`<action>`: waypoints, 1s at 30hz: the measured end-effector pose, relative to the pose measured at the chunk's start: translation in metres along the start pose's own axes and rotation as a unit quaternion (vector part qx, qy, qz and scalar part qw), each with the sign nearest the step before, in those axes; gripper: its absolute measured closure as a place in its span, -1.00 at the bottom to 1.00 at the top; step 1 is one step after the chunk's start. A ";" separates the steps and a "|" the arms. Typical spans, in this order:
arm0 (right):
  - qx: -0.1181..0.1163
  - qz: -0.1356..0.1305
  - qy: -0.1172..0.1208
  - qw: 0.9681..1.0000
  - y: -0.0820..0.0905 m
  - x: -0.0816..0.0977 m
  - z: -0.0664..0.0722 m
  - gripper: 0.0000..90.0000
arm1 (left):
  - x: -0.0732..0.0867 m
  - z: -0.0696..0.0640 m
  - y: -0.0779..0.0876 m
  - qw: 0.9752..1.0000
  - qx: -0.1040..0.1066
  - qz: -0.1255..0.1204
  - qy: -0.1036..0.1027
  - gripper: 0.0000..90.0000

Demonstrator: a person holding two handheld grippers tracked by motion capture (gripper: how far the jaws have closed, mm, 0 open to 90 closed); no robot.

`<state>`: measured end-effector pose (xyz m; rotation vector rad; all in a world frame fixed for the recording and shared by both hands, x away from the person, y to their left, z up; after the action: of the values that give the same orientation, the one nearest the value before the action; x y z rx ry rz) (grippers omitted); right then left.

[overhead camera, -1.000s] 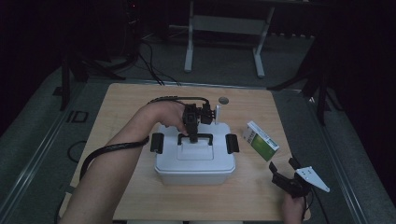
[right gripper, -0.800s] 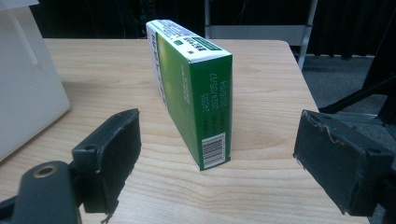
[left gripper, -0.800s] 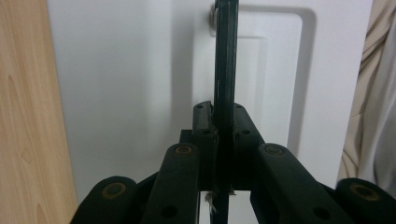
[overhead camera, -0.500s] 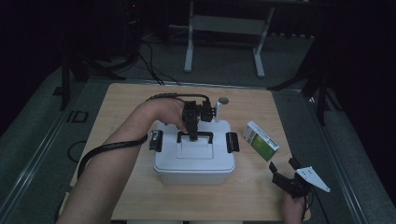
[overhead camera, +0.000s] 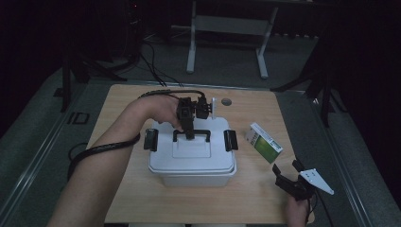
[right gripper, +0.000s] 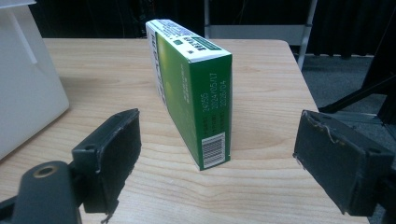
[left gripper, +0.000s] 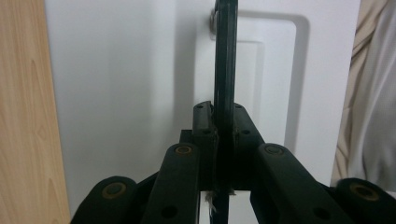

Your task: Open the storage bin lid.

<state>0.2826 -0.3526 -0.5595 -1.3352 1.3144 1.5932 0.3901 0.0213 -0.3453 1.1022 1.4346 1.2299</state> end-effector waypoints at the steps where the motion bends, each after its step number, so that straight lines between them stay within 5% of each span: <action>1: 0.000 0.000 0.000 1.000 0.000 0.000 0.000 -0.68 | 0.002 0.000 0.001 1.000 -0.002 -0.001 -0.001 0.87; 30: 0.006 0.005 0.005 1.000 -0.001 0.000 0.001 -0.69 | 0.098 0.001 0.027 0.997 -0.019 -0.033 0.066 0.87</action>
<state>0.2833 -0.3515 -0.5596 -1.3329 1.3380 1.5849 0.3756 0.1203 -0.3277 0.9557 1.5286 1.2989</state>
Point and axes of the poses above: each handheld gripper's, and its own axes: y roughly backward along the jaws, x roughly out of its underside, z roughly to its left, the point moved 2 cm from there along -y, roughly forward along the jaws, and after that the axes turned 5 degrees about y, right-handed, at the moved point
